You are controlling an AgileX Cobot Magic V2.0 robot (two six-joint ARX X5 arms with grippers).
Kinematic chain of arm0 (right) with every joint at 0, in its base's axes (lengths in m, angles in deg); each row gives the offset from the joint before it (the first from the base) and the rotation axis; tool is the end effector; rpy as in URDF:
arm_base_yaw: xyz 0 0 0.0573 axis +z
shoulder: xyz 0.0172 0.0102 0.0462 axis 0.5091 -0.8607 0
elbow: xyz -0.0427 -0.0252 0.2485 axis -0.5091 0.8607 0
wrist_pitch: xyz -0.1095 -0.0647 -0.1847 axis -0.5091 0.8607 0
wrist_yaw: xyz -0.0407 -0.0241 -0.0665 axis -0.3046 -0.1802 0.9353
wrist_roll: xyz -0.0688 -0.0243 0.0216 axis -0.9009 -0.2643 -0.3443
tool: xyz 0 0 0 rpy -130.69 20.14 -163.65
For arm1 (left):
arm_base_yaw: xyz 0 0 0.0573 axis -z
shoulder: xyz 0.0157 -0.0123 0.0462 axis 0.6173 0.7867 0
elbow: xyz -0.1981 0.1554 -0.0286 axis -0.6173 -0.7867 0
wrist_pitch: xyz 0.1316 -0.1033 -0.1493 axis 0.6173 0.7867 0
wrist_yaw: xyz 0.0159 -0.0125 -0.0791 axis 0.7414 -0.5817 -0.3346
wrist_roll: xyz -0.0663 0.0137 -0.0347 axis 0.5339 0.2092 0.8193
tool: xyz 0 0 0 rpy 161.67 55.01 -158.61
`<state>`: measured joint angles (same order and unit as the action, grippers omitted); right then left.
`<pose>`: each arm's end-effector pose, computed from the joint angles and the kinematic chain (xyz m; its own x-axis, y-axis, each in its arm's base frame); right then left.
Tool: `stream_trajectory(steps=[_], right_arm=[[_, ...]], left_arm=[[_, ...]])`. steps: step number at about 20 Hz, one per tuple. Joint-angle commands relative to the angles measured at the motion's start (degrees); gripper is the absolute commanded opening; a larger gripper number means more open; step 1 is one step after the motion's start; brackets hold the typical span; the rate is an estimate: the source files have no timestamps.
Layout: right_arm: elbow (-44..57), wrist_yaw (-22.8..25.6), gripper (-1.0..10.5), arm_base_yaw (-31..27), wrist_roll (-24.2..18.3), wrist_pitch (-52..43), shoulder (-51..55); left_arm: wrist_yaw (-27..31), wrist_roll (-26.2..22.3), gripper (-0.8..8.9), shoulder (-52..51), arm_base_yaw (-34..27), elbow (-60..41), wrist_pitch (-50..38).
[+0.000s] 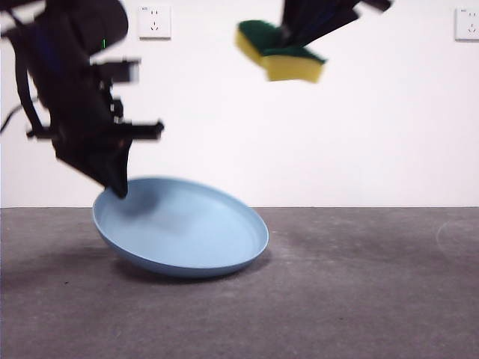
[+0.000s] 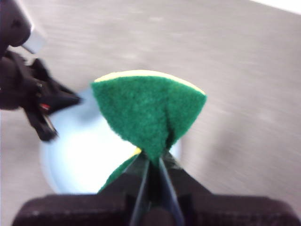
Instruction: Pick up the plate,pick up the cloth,clean the plate with the cloth
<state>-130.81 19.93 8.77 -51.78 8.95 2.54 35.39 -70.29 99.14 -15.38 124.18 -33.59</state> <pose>0.2257 0.1763 0.3104 0.7025 0.4287 -0.5680 -0.5377 0.8426 -0.0291 0.3043 -0.1210 0.1925 0.6174 -0.1496 -0.7723 0.2966 0.9536 0.0524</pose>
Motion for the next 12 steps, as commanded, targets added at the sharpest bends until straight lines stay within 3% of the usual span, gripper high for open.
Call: stream_trajectory(steps=[1,5,6,8,9,12], right_arm=[[0.4,3.9,-0.2,-0.1,-0.7,2.9,2.2],[0.4,5.8,-0.2,-1.5,-0.7,7.2,5.4],[0.4,5.8,-0.2,-2.0,-0.2,7.4,5.4],[0.4,5.8,-0.2,-3.3,1.6,7.5,5.3],[0.4,5.8,-0.2,-4.0,2.4,7.3,4.7],[0.4,5.6,-0.2,-5.8,6.3,6.6,2.1]], left_arm=[[0.1,-1.1,-0.08,4.1,-1.9,0.0,-2.3],[0.0,-1.1,0.04,8.5,-4.3,0.0,-3.3],[-0.3,-1.1,0.65,8.6,-4.5,0.0,-3.3],[-0.3,-1.1,3.44,8.6,-4.5,0.0,-4.5],[-0.3,-1.1,4.36,8.4,-4.5,0.0,-4.9],[-0.3,-0.8,4.40,6.1,-4.2,0.7,-3.4]])
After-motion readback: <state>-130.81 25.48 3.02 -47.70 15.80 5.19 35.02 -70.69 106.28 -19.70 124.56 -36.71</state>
